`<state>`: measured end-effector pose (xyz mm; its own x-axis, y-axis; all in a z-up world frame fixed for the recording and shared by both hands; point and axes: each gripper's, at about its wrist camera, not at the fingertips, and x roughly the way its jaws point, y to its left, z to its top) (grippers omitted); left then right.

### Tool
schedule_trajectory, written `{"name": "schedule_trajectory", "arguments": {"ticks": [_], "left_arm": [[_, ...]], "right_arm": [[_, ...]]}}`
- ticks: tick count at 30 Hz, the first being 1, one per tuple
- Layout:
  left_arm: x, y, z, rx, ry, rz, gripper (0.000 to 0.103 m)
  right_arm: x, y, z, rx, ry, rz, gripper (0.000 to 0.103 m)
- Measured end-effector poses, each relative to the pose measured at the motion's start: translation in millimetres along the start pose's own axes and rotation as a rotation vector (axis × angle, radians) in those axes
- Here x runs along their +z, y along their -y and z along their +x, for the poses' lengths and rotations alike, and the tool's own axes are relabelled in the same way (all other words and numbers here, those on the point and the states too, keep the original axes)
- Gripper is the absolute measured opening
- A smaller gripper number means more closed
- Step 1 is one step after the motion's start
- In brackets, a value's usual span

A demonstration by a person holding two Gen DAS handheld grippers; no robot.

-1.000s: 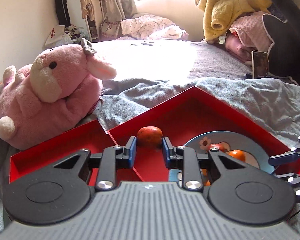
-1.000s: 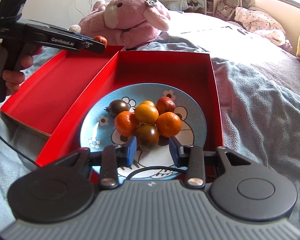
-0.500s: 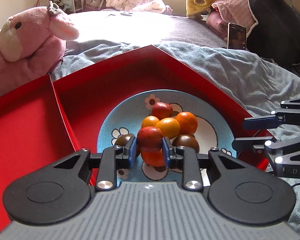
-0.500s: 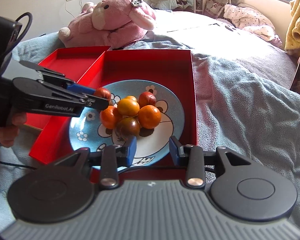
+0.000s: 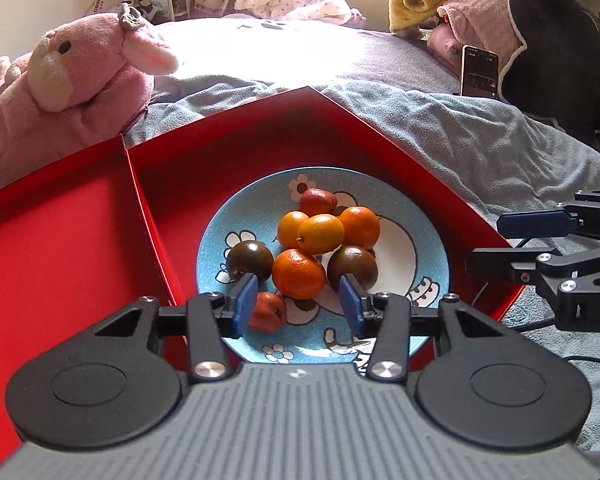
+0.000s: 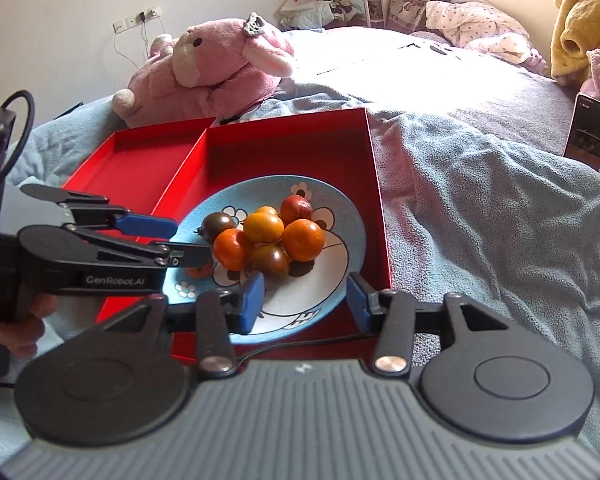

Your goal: Organize fruits

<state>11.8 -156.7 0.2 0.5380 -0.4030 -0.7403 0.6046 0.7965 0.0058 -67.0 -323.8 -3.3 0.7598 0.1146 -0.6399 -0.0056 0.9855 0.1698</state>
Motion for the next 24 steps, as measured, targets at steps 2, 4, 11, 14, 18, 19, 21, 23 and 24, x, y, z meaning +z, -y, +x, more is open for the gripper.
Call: {"name": "schedule_trajectory", "arguments": {"ticks": [2, 4, 11, 14, 18, 19, 21, 23, 24], "left_arm": [[-3.0, 2.6, -12.5, 0.018, 0.013, -0.036, 0.052], [-8.1, 7.3, -32.2, 0.068, 0.037, -0.080, 0.052], [-36.0, 23.3, -89.4, 0.171, 0.081, -0.166, 0.052], [-49.1, 24.9, -110.4, 0.229, 0.106, -0.191, 0.058], [-66.1, 23.7, -132.8, 0.288, 0.135, -0.213, 0.068], [-70.2, 24.4, -136.7, 0.298, 0.138, -0.209, 0.068], [-78.1, 28.1, -144.1, 0.306, 0.143, -0.193, 0.068], [-83.5, 31.3, -150.7, 0.306, 0.156, -0.181, 0.068], [-86.3, 32.5, -154.1, 0.306, 0.163, -0.175, 0.068]], "right_arm": [[-1.2, -1.9, -8.5, 0.008, 0.010, 0.032, 0.055], [-3.6, -5.4, -15.4, 0.024, 0.011, 0.060, 0.055], [-17.2, -30.2, -33.9, 0.020, -0.008, 0.099, 0.057], [-20.1, -43.0, -47.3, -0.010, 0.010, 0.100, 0.073], [-23.4, -58.6, -64.1, -0.053, 0.030, 0.084, 0.076], [-25.6, -61.8, -67.3, -0.063, 0.031, 0.077, 0.076], [-29.7, -66.4, -70.1, -0.080, 0.024, 0.080, 0.076], [-33.3, -69.9, -71.0, -0.097, 0.010, 0.097, 0.076], [-34.8, -72.8, -70.8, -0.119, 0.001, 0.099, 0.076]]}}
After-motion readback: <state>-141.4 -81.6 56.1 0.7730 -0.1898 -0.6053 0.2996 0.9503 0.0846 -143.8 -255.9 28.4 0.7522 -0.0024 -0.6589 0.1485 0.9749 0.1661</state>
